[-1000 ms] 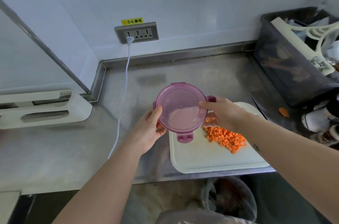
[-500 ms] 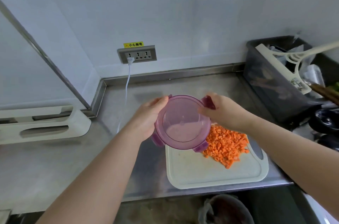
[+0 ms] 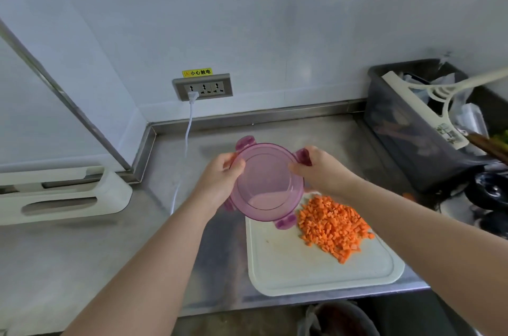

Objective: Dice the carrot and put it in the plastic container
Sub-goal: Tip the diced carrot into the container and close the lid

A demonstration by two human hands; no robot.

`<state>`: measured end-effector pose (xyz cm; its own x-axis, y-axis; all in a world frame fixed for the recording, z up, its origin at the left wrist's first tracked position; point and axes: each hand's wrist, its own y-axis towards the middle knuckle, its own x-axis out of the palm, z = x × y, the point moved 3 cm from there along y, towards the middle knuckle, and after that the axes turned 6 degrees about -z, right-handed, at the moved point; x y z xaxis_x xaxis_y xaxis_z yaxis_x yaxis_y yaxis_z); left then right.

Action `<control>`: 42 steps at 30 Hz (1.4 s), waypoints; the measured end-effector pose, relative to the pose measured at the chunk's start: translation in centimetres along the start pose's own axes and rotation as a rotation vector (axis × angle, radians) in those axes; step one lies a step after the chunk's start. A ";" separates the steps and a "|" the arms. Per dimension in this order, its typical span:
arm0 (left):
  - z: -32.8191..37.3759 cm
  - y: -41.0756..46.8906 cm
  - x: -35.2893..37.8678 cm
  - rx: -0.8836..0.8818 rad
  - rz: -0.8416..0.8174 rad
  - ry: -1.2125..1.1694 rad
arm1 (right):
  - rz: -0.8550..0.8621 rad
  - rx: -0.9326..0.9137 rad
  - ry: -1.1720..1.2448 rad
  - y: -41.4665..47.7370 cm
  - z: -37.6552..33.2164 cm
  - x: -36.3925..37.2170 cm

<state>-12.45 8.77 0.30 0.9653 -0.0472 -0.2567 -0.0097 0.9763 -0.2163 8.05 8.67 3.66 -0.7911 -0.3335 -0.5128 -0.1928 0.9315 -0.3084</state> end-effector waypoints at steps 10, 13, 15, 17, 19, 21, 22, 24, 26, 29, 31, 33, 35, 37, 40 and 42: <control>-4.2 3.2 -0.9 -0.256 0.019 -0.201 | -0.058 0.327 0.504 8.9 3.6 3.8; -4.7 4.3 -0.4 -0.292 0.023 -0.282 | -0.052 0.342 0.487 10.4 4.7 3.1; -4.9 4.8 0.2 -0.300 -0.006 -0.310 | -0.028 0.349 0.427 10.8 5.0 2.3; -4.8 5.2 0.7 -0.309 -0.008 -0.346 | -0.010 0.319 0.365 11.0 4.7 1.5; -4.3 5.1 0.8 -0.276 0.060 -0.388 | 0.010 0.230 0.280 10.6 3.7 0.6; -3.2 4.6 0.5 -0.219 0.164 -0.495 | 0.036 0.086 0.217 9.8 2.0 0.0; -2.9 4.3 0.1 -0.191 0.204 -0.557 | 0.046 0.021 0.196 9.3 1.2 -0.1; -2.8 3.7 -0.9 -0.179 0.255 -0.634 | 0.025 -0.076 0.164 7.9 -0.6 0.1; -3.3 2.5 -1.8 -0.205 0.262 -0.565 | -0.053 -0.116 0.163 6.7 -1.7 1.1; -5.3 -0.2 -2.8 -0.303 0.222 -0.359 | -0.105 -0.187 0.057 5.0 -2.3 3.4; -7.0 -1.8 -3.8 -0.366 0.249 -0.319 | -0.110 -0.311 -0.150 4.2 -2.3 5.3; -7.3 -2.6 -4.7 -0.407 0.289 -0.441 | -0.118 -0.424 -0.412 3.6 -1.8 6.7; -7.3 -3.6 -5.8 -0.438 0.314 -0.558 | -0.074 -0.601 -0.640 3.0 -1.1 8.0; -7.5 -4.4 -6.6 -0.437 0.310 -0.512 | -0.066 -0.757 -0.787 2.7 0.3 8.8; -7.8 -5.4 -7.1 -0.315 0.289 -0.053 | -0.149 -0.845 -0.825 2.7 2.3 10.2; -7.8 -5.6 -6.0 -0.219 0.161 0.195 | -0.234 -0.819 -0.820 2.9 3.0 11.2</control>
<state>-20.24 1.99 -4.27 0.8788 0.0439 -0.4752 -0.2347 0.9067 -0.3503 0.37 7.20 -5.42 -0.1356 -0.2234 -0.9653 -0.8343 0.5512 -0.0103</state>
